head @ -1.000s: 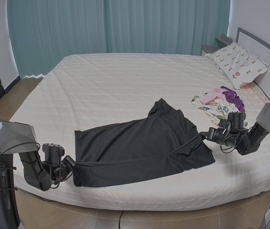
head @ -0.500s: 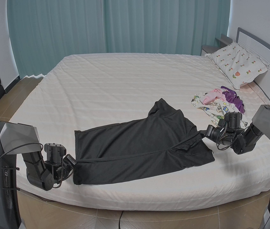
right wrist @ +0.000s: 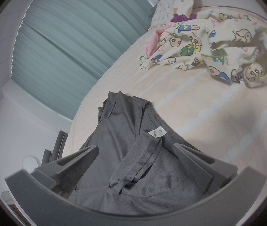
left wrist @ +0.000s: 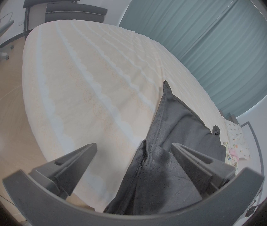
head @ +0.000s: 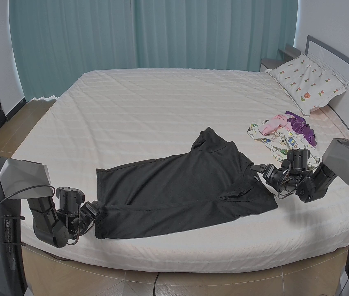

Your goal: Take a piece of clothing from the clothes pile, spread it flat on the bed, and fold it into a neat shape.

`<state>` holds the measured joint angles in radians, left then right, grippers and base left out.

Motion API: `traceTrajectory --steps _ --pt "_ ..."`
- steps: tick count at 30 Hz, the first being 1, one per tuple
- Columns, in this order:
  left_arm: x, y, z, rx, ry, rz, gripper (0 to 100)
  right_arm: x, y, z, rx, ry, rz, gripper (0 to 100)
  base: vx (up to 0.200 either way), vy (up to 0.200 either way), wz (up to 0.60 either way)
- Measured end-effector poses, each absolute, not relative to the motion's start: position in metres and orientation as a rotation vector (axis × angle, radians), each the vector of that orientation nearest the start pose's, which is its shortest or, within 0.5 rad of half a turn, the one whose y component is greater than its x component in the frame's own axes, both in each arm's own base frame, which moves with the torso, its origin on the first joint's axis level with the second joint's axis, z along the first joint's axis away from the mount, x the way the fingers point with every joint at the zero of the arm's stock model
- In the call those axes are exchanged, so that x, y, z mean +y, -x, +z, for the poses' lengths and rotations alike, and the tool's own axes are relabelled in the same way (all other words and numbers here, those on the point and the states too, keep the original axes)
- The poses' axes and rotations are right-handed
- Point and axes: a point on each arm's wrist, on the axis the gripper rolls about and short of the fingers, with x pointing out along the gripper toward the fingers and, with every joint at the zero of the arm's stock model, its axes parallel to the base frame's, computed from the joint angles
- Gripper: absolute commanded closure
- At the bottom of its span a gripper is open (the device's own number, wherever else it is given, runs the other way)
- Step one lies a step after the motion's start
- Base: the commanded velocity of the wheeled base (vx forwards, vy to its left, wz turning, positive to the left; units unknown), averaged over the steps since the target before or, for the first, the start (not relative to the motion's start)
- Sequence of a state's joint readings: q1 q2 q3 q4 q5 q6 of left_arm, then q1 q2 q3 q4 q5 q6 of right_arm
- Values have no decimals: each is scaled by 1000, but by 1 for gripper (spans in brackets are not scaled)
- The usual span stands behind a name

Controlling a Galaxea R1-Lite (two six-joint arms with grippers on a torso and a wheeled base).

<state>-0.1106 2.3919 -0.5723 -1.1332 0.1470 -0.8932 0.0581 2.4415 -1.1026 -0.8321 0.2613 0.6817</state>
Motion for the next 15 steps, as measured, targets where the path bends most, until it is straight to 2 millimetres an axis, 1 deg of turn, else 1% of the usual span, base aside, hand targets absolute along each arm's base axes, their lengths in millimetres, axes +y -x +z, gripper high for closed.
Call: traceTrajectory --steps 3,6,10,15 --pt "-31 -323 -39 606 795 327 0 37 -429 -7 598 -749 91 0 0 0 0" --pt "-30 -317 -23 588 832 307 0 48 -427 -8 610 -783 41 0 0 0 0" --pt "-30 -305 -2 570 959 285 0 66 -426 -9 623 -806 14 0 0 0 0" --pt "-31 -294 8 620 1111 221 0 80 -428 -16 628 -801 -13 0 0 0 0"
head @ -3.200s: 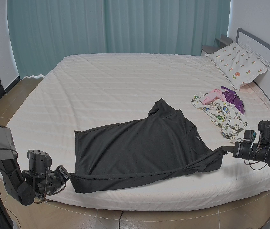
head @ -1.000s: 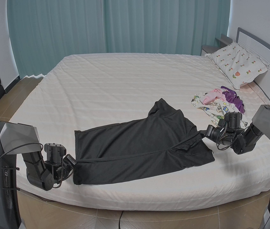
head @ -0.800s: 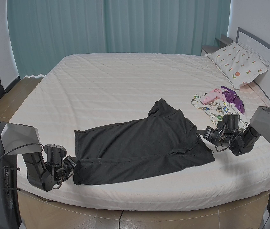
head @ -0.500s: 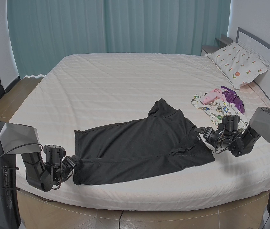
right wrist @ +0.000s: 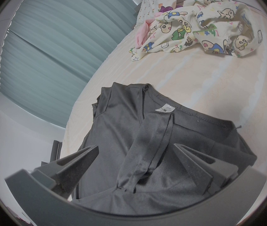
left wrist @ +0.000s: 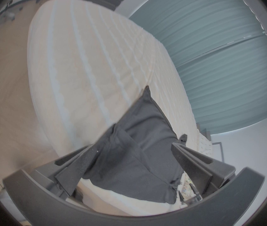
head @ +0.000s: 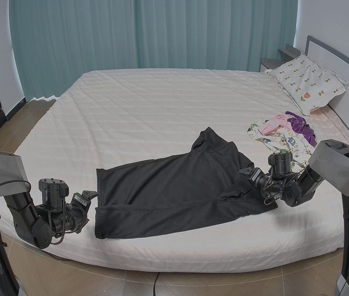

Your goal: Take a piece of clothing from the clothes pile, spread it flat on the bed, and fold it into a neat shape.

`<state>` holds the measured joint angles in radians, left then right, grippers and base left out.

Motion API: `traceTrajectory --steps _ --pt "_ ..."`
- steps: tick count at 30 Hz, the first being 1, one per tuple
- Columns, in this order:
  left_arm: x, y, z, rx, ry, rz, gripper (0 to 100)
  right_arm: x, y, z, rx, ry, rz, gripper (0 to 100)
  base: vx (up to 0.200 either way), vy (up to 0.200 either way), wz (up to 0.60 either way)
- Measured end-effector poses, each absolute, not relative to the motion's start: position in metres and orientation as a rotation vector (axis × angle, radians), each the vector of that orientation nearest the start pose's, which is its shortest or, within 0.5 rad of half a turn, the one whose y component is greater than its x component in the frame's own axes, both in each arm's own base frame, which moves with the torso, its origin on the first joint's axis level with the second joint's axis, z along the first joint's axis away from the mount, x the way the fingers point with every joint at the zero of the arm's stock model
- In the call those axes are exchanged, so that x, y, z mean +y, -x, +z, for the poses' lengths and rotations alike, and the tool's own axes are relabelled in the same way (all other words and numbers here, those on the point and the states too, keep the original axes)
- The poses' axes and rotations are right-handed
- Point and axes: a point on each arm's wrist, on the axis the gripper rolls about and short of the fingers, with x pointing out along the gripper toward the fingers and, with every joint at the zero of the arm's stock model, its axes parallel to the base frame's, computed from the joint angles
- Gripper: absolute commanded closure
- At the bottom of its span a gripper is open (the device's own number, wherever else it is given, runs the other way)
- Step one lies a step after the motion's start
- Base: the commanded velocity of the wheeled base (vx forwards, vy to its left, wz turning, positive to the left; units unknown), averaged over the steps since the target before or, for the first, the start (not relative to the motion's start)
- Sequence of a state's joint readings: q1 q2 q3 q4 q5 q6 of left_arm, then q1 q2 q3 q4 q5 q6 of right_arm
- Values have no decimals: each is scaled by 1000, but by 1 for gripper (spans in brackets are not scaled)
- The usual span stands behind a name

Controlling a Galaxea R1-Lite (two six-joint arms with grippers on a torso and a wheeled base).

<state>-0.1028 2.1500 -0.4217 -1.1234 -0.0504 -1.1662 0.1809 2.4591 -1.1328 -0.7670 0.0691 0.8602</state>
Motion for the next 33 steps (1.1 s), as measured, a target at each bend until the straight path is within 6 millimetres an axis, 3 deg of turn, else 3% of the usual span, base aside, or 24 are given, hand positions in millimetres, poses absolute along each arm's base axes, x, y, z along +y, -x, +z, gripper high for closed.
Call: traceTrajectory --steps 14,15,24,33 --pt "-31 -282 5 667 1141 223 0 89 -449 -44 599 -795 -46 0 0 0 0" --pt "-31 -282 5 666 1141 223 0 89 -450 -45 599 -794 -46 100 0 0 0" --pt "-31 -282 5 666 1141 223 0 90 -452 -49 590 -787 -72 100 0 0 0" --pt "-31 -282 5 667 1139 223 0 87 -442 -46 608 -781 -91 100 0 0 0"
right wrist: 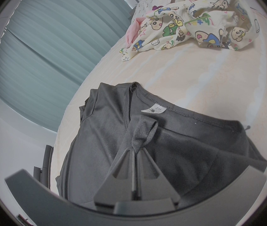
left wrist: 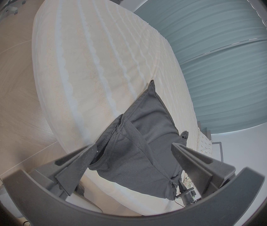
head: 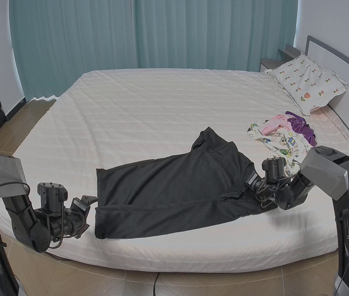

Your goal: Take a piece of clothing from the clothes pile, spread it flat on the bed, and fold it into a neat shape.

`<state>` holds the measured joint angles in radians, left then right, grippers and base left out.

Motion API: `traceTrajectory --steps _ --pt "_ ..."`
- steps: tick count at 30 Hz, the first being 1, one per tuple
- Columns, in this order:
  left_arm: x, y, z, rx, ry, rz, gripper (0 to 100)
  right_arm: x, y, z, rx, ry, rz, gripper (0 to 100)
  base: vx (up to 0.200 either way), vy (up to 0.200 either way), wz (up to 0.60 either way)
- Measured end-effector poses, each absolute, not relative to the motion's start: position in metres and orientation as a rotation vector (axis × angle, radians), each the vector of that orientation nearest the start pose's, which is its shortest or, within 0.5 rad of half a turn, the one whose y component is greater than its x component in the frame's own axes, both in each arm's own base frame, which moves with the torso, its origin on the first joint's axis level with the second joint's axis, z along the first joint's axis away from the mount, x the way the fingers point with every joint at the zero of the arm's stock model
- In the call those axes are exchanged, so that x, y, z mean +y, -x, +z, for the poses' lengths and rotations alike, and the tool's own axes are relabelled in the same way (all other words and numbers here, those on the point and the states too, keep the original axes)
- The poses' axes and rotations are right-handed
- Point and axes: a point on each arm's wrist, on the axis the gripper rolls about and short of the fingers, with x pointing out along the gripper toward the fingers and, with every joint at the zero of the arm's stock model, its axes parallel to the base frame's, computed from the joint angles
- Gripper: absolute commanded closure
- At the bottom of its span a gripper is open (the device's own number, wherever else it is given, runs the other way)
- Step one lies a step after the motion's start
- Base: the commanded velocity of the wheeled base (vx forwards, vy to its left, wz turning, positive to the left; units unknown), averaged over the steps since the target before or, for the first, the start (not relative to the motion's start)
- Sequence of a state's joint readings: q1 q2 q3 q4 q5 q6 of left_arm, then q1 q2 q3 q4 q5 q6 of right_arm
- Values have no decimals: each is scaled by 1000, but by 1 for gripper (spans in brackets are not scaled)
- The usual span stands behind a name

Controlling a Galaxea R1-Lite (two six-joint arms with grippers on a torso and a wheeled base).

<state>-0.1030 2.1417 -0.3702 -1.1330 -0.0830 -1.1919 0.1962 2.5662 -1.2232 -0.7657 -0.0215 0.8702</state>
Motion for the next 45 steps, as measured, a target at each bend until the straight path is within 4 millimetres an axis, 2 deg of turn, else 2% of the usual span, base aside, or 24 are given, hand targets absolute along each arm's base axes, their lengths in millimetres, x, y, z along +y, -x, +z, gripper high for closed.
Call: traceTrajectory --steps 6,13,22,29,30,38,45 --pt "-31 -282 5 668 1139 223 0 86 -436 -31 594 -785 -84 100 0 0 0" --pt "-31 -282 5 668 1137 223 0 84 -428 -4 572 -788 -75 100 0 0 0" --pt "-31 -282 5 667 1137 223 0 82 -401 8 640 -771 -103 100 0 0 0" --pt "-31 -282 5 668 1136 224 0 80 -372 5 708 -746 -126 100 0 0 0" --pt "-31 -282 5 668 1136 224 0 80 -367 4 719 -743 -130 0 0 0 0" --pt "-31 -282 5 668 1136 224 0 80 -335 -3 804 -678 -141 0 0 0 0" --pt "-31 -282 5 668 1137 223 0 69 -335 3 771 -665 -143 0 0 0 0"
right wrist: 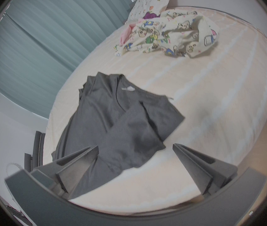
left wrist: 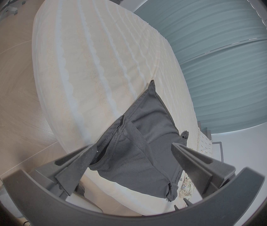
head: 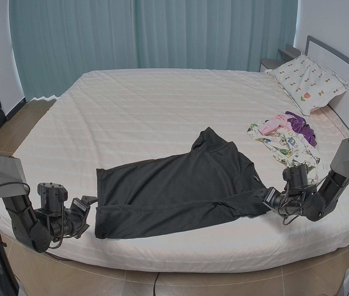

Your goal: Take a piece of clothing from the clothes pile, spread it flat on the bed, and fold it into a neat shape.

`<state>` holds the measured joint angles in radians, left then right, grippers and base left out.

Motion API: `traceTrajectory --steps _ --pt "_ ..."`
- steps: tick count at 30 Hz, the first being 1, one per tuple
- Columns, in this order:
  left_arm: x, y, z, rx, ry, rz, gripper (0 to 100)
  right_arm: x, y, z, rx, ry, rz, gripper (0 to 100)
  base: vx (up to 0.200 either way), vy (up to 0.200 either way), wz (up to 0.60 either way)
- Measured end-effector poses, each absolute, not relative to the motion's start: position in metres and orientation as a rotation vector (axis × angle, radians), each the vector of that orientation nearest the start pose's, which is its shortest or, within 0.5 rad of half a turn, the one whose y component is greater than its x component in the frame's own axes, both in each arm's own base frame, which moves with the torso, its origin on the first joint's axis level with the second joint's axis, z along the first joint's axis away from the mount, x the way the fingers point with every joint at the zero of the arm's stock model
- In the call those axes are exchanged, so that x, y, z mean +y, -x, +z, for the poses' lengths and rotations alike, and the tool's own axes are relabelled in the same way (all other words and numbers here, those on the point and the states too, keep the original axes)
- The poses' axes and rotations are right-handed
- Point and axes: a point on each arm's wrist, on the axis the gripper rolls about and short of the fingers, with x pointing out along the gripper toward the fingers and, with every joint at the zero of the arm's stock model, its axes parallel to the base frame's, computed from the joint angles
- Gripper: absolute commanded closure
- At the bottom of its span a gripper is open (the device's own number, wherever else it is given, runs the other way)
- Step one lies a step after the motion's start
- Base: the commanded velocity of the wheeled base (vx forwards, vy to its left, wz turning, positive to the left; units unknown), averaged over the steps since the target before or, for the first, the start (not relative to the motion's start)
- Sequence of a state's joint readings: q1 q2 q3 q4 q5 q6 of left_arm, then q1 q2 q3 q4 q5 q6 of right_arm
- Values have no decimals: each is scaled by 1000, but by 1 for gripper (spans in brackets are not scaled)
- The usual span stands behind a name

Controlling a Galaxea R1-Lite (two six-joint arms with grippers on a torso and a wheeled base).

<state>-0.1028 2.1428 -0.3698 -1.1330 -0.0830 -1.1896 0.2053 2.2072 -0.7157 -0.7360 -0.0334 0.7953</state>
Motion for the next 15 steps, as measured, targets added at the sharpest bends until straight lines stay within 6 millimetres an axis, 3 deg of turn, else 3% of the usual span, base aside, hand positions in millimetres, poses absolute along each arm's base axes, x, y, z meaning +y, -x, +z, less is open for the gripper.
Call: traceTrajectory --steps 7,15 --pt "-31 -282 5 668 1137 223 0 59 -358 5 697 -685 -137 0 0 0 0" --pt "-31 -282 5 668 1139 225 0 60 -389 -8 686 -699 -77 0 0 0 0"
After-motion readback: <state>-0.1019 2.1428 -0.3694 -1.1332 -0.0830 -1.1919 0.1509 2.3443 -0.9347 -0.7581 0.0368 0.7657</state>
